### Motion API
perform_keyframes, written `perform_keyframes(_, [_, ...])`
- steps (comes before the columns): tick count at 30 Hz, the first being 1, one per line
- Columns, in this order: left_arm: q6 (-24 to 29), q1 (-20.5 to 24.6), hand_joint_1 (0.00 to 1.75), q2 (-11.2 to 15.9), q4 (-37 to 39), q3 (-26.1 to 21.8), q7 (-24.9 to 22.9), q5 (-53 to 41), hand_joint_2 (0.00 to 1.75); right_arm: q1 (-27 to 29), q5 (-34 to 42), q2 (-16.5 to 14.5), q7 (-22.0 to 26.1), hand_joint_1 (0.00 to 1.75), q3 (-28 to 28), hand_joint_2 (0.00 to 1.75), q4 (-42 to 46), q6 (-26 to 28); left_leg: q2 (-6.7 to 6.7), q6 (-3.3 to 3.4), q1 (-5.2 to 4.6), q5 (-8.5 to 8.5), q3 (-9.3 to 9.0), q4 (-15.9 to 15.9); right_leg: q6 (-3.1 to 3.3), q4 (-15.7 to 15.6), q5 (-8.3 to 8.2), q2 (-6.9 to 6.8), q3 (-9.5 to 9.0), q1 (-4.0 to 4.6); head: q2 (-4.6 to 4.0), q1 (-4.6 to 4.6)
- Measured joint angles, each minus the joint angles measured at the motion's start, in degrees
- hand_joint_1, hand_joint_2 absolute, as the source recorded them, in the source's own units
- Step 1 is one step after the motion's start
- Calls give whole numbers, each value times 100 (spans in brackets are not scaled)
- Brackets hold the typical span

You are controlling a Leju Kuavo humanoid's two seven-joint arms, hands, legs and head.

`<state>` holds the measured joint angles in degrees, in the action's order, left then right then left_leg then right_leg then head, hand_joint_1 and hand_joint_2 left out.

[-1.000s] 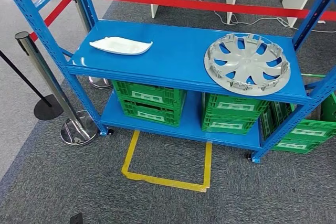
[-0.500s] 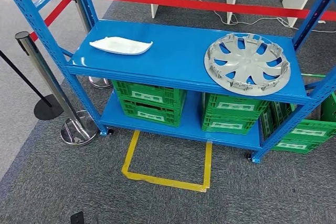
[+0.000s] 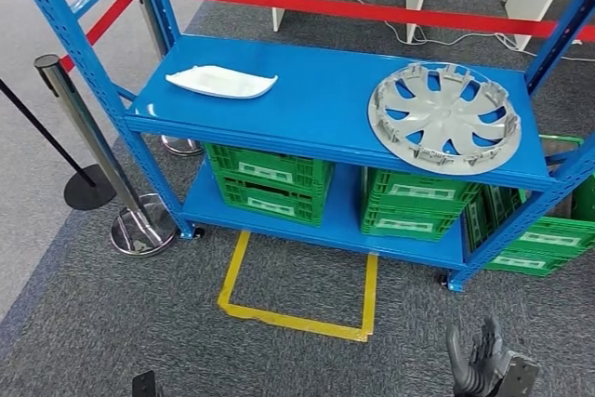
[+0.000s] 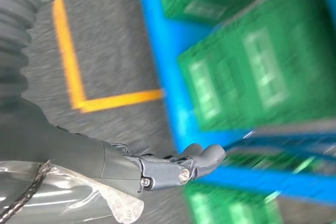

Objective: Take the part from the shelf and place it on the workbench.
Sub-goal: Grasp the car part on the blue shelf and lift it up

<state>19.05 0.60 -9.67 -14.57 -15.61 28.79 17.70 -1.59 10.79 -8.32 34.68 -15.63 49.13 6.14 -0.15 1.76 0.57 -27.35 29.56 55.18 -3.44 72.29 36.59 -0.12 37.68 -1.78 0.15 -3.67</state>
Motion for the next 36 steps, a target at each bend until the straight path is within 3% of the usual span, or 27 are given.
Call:
perform_keyframes(1, [-15, 0, 0, -5, 4, -1, -15, -18, 0, 28, -57, -9, 20, 0, 78, 87, 209, -21, -11, -23, 10, -15, -9, 12, -16, -74, -141, -1, 5, -8, 0, 2])
perform_keyframes(2, [-26, 0, 0, -11, 7, -2, -26, -41, 0, 45, -119, -16, 38, 0, 163, 87, 412, -35, -22, -58, 26, -40, -20, 36, -32, -360, -375, -2, -94, -21, 0, 7])
perform_keyframes(4, [-38, 8, 0, -16, 13, -6, -54, -81, 0, 48, -240, -31, 53, 0, 351, 175, 770, -41, -35, -160, 40, -121, -15, 138, -56, -1045, -710, 6, -388, -37, 0, 24])
perform_keyframes(6, [-41, 25, 0, -13, 25, -15, -88, -122, 0, 73, -368, -48, 45, 0, 545, 175, 1092, -17, -42, -244, 24, -174, 39, 243, 20, -1302, -732, 23, -512, -29, 0, 26])
perform_keyframes(8, [-44, 39, 0, -9, 43, -27, -119, -170, 0, 133, -540, -55, 32, 0, 773, 175, 1453, 43, -45, -283, 21, -183, 80, 279, 145, -1268, -708, 29, -489, -19, 0, -2])
perform_keyframes(10, [-57, 48, 0, -4, 57, -41, -144, -213, 0, 163, -744, -56, 10, 0, 1043, 87, 1813, 130, -36, -322, 38, -287, 132, 407, 222, -1261, -707, 26, -482, -18, 0, -27])
perform_keyframes(12, [-91, 63, 0, -3, 66, -60, -178, -255, 0, 164, -940, -56, -38, 0, 1296, 0, 2134, 237, -27, -356, 46, -583, 382, 954, 274, -1265, -702, 12, -489, -8, 0, -46])
perform_keyframes(14, [-126, 71, 0, -3, 80, -80, -210, -295, 0, 172, -1138, -56, -96, 0, 1537, 87, 2423, 366, -25, -359, 44, -876, 763, 1726, 301, -1264, -691, -5, -491, 22, 0, -51])
perform_keyframes(15, [-140, 68, 0, -3, 89, -89, -220, -312, 0, 178, -1243, -55, -124, 0, 1654, 131, 2554, 439, -25, -344, 40, -900, 880, 1944, 312, -1264, -686, -7, -497, 40, 0, -50])
perform_keyframes(16, [-155, 66, 0, -3, 98, -93, -226, -336, 0, 183, -1355, -54, -147, 0, 1777, 175, 2689, 517, -25, -313, 30, -808, 904, 1950, 320, -1264, -682, -4, -507, 60, 0, -50])
perform_keyframes(18, [-188, 69, 0, -2, 108, -98, -232, -395, 0, 189, -1566, -43, -168, 0, 2032, 175, 2980, 663, -25, -198, -17, -369, 672, 1345, 334, -1267, -672, 7, -538, 92, 0, -50])
perform_keyframes(20, [-217, 85, 0, 11, 115, -99, -232, -471, 0, 195, -1763, -12, -156, 0, 2299, 175, 3278, 780, -17, -69, -76, -78, 396, 685, 331, -1269, -661, 8, -550, 123, 0, -45])
perform_keyframes(22, [-237, 103, 0, 21, 125, -91, -232, -571, 0, 222, -1965, 36, -123, 0, 2558, 175, 3560, 866, -8, -15, -106, -77, 318, 464, 299, -1280, -669, -3, -527, 132, 0, -49])
perform_keyframes(25, [-258, 104, 0, 18, 134, -63, -231, -736, 0, 269, -2237, 122, -21, 0, 2924, 175, 3969, 962, 2, -26, -74, -34, 278, 301, 227, -1212, -599, -8, -462, 128, 0, -51])
perform_keyframes(26, [-265, 105, 0, 16, 136, -54, -231, -779, 0, 273, -2304, 148, 14, 0, 3014, 175, 4071, 985, 6, -30, -57, -12, 262, 256, 205, -1029, -482, -3, -374, 129, 0, -46])
perform_keyframes(28, [-276, 110, 0, 10, 137, -37, -229, -837, 0, 289, -2393, 180, 54, 0, 3117, 175, 4184, 1014, 10, -25, -51, -2, 259, 238, 168, -358, -145, 4, -52, 122, 0, -42])
perform_keyframes(30, [-305, 109, 0, 6, 141, -15, -229, -896, 0, 316, -2506, 236, 77, 0, 3220, 175, 4278, 1038, 9, -23, -54, -9, 260, 242, 141, 173, -5, 4, 218, 119, 0, -39])
perform_keyframes(31, [-337, 110, 0, 5, 144, 3, -224, -943, 0, 315, -2590, 273, 103, 0, 3302, 175, 4341, 1059, 8, -27, -54, -15, 257, 246, 135, 132, -109, 3, 212, 118, 0, -38])
perform_keyframes(32, [-382, 113, 0, 5, 146, 24, -214, -993, 0, 303, -2678, 308, 132, 0, 3384, 175, 4403, 1078, 7, -37, -52, -29, 248, 254, 133, -134, -307, 1, 93, 115, 0, -38])
perform_keyframes(34, [-468, 126, 0, 5, 148, 52, -190, -1073, 0, 272, -2785, 336, 172, 0, 3495, 175, 4487, 1109, 3, -78, -62, -72, 239, 293, 149, -922, -631, 0, -290, 111, 0, -36])
perform_keyframes(36, [-524, 140, 0, 5, 149, 60, -179, -1109, 0, 261, -2806, 344, 172, 0, 3544, 175, 4542, 1138, -5, -133, -81, -101, 245, 322, 214, -1312, -677, 6, -513, 120, 0, -36])
